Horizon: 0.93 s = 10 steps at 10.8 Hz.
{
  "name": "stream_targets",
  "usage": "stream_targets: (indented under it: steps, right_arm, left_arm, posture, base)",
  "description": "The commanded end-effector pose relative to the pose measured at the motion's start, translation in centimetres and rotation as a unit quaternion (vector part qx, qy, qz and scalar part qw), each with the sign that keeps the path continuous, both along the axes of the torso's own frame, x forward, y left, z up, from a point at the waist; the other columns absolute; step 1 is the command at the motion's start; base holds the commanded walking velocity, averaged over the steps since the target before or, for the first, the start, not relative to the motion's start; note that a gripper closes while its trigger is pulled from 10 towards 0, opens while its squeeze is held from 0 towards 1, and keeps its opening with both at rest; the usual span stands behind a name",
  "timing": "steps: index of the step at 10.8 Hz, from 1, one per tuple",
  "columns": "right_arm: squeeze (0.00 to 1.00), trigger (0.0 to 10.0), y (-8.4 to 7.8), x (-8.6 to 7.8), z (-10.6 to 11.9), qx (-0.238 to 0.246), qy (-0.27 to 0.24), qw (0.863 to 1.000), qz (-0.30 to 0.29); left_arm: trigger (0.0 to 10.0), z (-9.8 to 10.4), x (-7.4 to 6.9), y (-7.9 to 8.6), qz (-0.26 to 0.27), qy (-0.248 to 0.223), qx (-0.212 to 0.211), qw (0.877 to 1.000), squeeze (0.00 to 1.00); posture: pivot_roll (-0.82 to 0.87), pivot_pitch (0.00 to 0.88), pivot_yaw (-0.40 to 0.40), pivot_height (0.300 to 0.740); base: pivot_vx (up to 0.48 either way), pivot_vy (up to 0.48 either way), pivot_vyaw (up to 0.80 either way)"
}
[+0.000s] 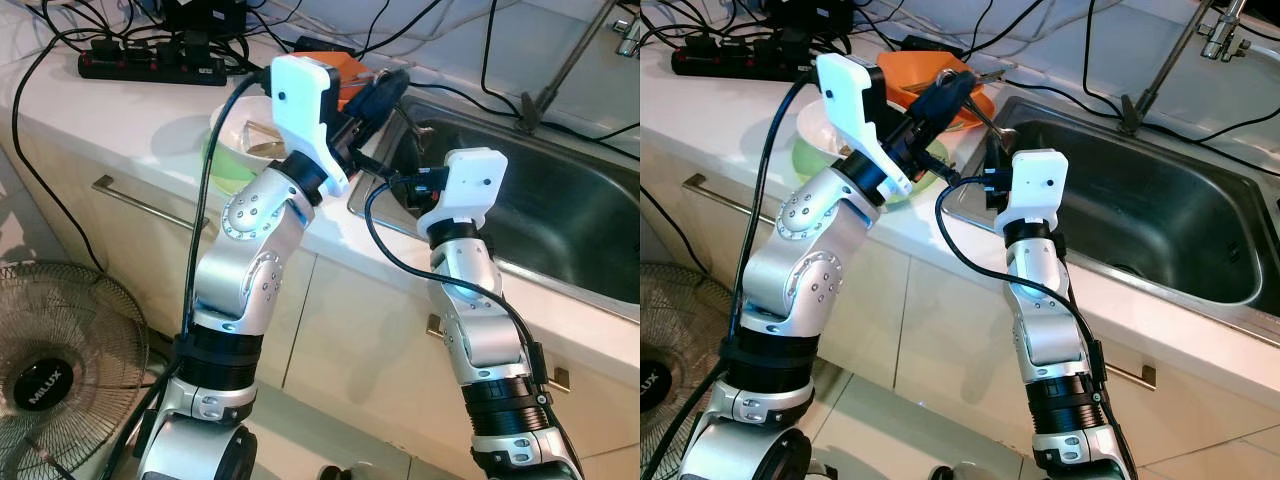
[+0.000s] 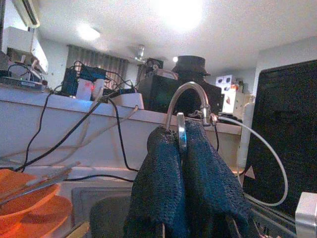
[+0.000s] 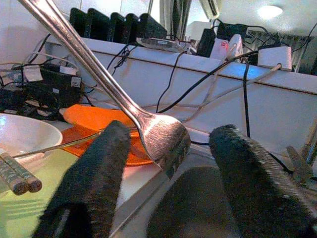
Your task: Kitchen organization
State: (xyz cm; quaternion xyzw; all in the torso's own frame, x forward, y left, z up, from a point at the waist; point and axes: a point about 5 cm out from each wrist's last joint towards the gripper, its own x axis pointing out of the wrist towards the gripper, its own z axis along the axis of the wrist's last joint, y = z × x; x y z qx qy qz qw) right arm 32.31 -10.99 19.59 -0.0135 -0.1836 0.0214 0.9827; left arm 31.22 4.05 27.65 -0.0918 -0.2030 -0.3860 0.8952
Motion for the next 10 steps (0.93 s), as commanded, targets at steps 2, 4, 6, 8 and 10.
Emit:
stream_targets:
  steps: [2,4,6,8,10]
  right_arm:
    - [0.47,10.0,-0.1,-0.3,0.5,-0.016,-0.014,1.0,0.001]
    - [0.0,10.0,0.2,-0.3,0.5,-0.02,-0.015,1.0,0.009]
    - [0.0,10.0,0.3,-0.3,0.6,-0.02,-0.016,1.0,0.014]
    - [0.0,10.0,0.2,-0.2,0.3,-0.021,-0.009,1.0,0.013]
    - [0.0,10.0,0.3,0.2,-0.2,-0.009,0.001,1.0,0.006]
  left_arm:
    - [10.0,-0.3,-0.4,-0.9,-0.027,0.006,0.009,1.0,0.0]
    - [10.0,-0.6,-0.5,-1.2,-0.039,0.013,0.025,0.999,0.0]
    - [10.0,-1.0,-0.6,-1.5,-0.049,0.019,0.042,0.998,0.0]
    - [10.0,-1.3,-0.6,-1.7,-0.055,0.021,0.061,0.996,0.0]
    - [10.0,-1.5,-0.6,-1.4,-0.058,0.022,0.083,0.995,0.0]
  posture:
    - [-0.01,0.028,-0.113,0.74]
    - [-0.01,0.032,-0.11,0.74]
    - [-0.01,0.036,-0.107,0.74]
    - [0.0,0.032,-0.107,0.74]
    - [0.04,0.029,-0.077,0.74]
  base:
    - [0.0,0.0,0.0]
    - [0.0,0.0,0.0]
    - [0.0,0.0,0.0]
    - [0.0,0.0,0.0]
    - [0.0,0.0,0.0]
